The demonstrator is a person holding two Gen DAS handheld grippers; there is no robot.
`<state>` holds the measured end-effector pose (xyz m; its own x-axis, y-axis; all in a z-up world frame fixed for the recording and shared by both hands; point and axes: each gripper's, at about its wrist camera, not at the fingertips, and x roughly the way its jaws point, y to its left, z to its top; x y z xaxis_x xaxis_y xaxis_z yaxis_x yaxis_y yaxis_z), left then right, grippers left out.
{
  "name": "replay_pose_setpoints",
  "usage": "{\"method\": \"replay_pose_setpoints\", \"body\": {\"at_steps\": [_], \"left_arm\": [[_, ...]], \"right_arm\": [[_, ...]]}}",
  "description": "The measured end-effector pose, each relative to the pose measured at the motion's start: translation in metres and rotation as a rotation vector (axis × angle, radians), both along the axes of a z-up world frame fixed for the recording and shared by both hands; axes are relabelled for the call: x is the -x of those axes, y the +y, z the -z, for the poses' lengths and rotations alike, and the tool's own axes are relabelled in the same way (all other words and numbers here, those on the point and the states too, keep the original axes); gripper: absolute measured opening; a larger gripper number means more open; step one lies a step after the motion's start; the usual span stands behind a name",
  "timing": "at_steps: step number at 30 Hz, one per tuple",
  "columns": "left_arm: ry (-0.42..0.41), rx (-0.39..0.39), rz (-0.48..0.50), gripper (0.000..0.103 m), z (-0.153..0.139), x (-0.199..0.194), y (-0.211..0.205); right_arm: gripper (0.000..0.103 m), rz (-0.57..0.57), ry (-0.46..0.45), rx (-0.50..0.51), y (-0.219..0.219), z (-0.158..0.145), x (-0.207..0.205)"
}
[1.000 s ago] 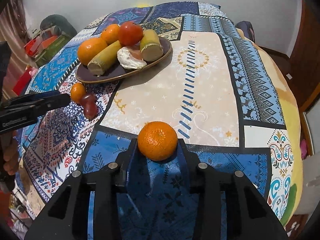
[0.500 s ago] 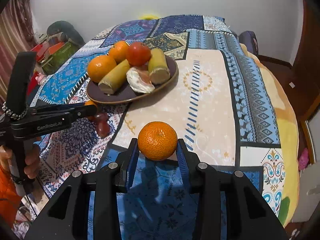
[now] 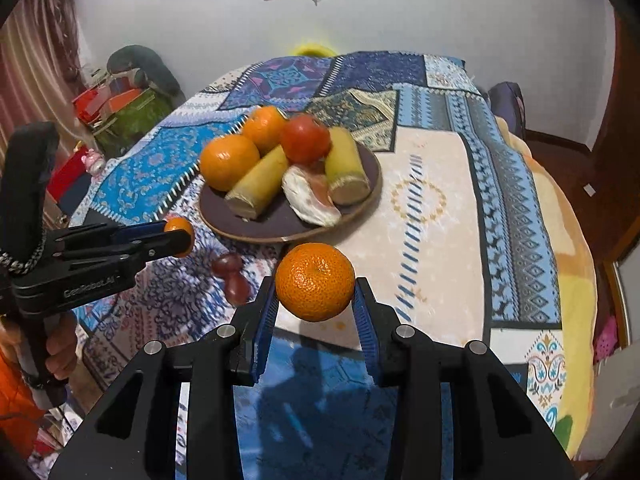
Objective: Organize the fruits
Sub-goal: 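Place the mandarin on the plate with the right tool while the left tool places its mandarin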
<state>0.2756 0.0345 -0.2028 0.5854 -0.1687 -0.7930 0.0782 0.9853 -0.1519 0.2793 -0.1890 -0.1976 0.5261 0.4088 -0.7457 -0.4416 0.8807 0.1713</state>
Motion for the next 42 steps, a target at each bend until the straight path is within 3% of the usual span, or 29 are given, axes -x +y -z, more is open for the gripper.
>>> {"method": "replay_pose_setpoints", "body": {"at_steps": [10, 29, 42], "left_arm": [[-0.061, -0.017, -0.042, 0.034, -0.02, -0.011, 0.01], [-0.048, -0.016, -0.037, 0.034, 0.007, -0.049, 0.011], [-0.055, -0.032, -0.036, 0.034, 0.014, -0.054, 0.009]], "right_arm": [[0.035, -0.034, -0.061, -0.017, 0.022, -0.017, -0.016], [0.035, -0.075, -0.007, -0.013, 0.05, 0.011, -0.046], [0.035, -0.122, 0.013, -0.001, 0.064, 0.021, -0.051]]}}
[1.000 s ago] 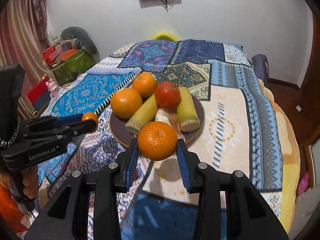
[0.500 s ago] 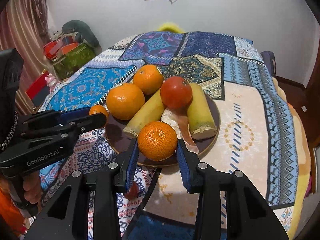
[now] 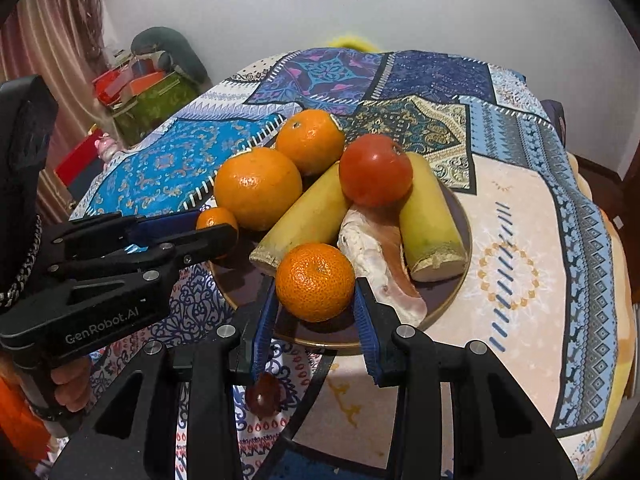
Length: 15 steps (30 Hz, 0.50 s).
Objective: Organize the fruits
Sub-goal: 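Place the mandarin on the plate with the right tool while the left tool places its mandarin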
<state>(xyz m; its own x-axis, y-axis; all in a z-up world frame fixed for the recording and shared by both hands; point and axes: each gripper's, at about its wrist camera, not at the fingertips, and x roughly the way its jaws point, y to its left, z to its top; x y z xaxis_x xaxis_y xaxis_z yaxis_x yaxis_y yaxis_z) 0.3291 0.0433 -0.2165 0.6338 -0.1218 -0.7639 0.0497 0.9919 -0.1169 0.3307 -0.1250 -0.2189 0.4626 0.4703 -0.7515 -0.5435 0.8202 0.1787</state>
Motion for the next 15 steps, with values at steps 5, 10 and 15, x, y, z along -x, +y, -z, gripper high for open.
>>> {"method": "replay_pose_setpoints", "body": {"at_steps": [5, 10, 15], "left_arm": [[-0.003, 0.014, 0.003, 0.034, -0.003, 0.004, -0.001], [-0.017, 0.023, 0.007, 0.04, -0.012, 0.014, 0.0], [-0.048, 0.024, -0.01, 0.051, -0.028, 0.027, 0.004]], "right_arm": [[0.035, -0.003, 0.017, 0.013, 0.001, 0.003, 0.0], [0.036, -0.004, 0.053, 0.002, -0.003, 0.001, 0.002], [0.041, -0.003, 0.041, -0.01, -0.008, -0.012, 0.011]]}}
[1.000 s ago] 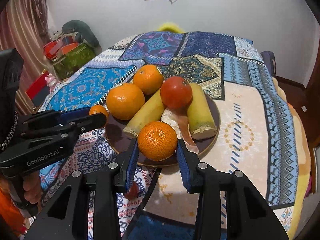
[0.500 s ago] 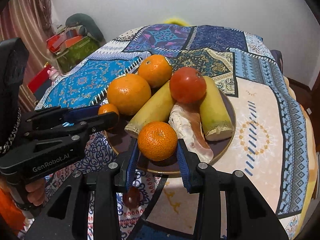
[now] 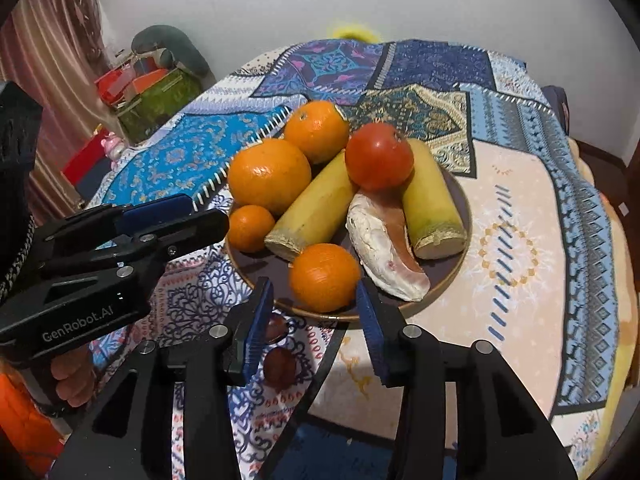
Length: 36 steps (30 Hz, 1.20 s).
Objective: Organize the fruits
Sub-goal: 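Place the mandarin on the plate with the right tool while the left tool places its mandarin, then grasp a dark red date with the right tool while the left tool grasps another date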
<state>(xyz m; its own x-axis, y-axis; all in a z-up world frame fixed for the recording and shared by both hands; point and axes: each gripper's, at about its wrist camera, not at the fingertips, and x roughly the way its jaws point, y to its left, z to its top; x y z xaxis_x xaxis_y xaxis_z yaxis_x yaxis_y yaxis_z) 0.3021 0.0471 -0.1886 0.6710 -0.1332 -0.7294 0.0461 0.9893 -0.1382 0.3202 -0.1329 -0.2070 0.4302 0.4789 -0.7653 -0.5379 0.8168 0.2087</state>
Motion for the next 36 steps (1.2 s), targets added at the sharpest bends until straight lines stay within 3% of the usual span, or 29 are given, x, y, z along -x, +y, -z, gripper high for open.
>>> {"method": "replay_pose_setpoints", "body": {"at_steps": [5, 9, 15, 21, 27, 36], "left_arm": [[0.016, 0.018, 0.015, 0.052, -0.012, 0.012, 0.005], [-0.002, -0.026, 0.011, 0.053, -0.022, 0.027, 0.005], [0.005, -0.025, 0.023, 0.059, -0.028, 0.047, 0.009], [0.056, 0.018, 0.044, 0.06, -0.012, 0.052, 0.012], [0.086, 0.005, 0.063, 0.06, 0.012, 0.051, 0.005], [0.134, 0.02, 0.047, 0.06, 0.038, 0.039, 0.007]], "right_arm": [[0.041, 0.012, -0.032, 0.009, -0.004, -0.014, 0.012], [0.041, 0.016, -0.05, 0.021, -0.007, -0.02, 0.024], [0.041, 0.005, -0.05, 0.056, -0.01, -0.014, 0.04], [0.041, -0.026, -0.019, 0.078, -0.005, -0.001, 0.049], [0.041, -0.033, 0.021, 0.069, 0.002, 0.014, 0.044], [0.026, -0.043, 0.099, 0.033, 0.016, 0.038, 0.029]]}}
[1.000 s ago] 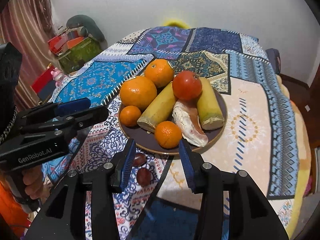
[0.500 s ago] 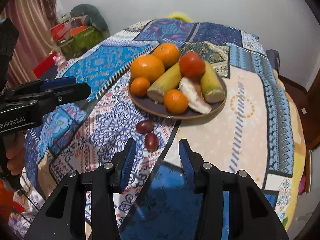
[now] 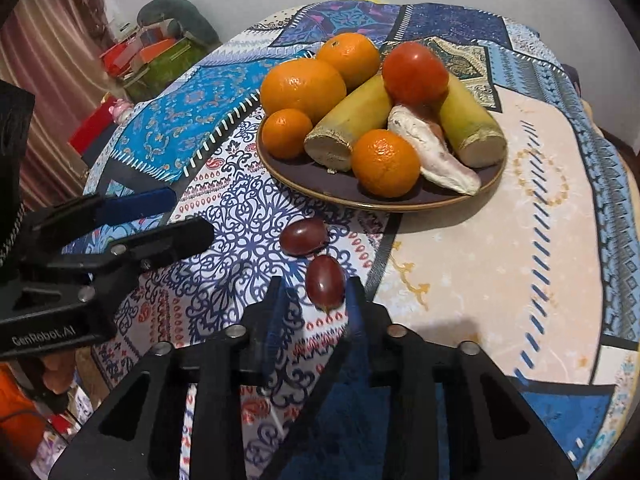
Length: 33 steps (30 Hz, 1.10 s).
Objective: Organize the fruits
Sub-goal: 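Grasp a dark red date with the right tool while the left tool grasps another date, then lower the dates onto the plate and open both tools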
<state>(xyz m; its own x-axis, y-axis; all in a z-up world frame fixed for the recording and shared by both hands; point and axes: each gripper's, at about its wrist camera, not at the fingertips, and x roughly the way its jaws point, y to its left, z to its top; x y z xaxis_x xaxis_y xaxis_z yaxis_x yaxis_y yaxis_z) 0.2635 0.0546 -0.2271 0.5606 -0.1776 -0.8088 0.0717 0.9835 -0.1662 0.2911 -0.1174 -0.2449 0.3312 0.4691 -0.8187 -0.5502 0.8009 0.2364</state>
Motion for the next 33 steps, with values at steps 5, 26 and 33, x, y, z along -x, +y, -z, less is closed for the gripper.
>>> {"method": "replay_pose_setpoints", "body": {"at_steps": [5, 26, 33], "left_arm": [[0.016, -0.008, 0.026, 0.06, 0.005, -0.005, -0.007], [0.063, 0.002, 0.106, 0.024, 0.025, -0.037, -0.059], [0.051, -0.002, 0.108, 0.021, 0.019, -0.03, -0.06]], "right_arm": [[0.019, 0.0, -0.008, -0.01, -0.002, -0.001, 0.0], [0.019, 0.137, -0.058, -0.079, -0.062, -0.017, -0.006], [0.019, 0.136, -0.083, -0.074, -0.064, -0.023, -0.005]]}}
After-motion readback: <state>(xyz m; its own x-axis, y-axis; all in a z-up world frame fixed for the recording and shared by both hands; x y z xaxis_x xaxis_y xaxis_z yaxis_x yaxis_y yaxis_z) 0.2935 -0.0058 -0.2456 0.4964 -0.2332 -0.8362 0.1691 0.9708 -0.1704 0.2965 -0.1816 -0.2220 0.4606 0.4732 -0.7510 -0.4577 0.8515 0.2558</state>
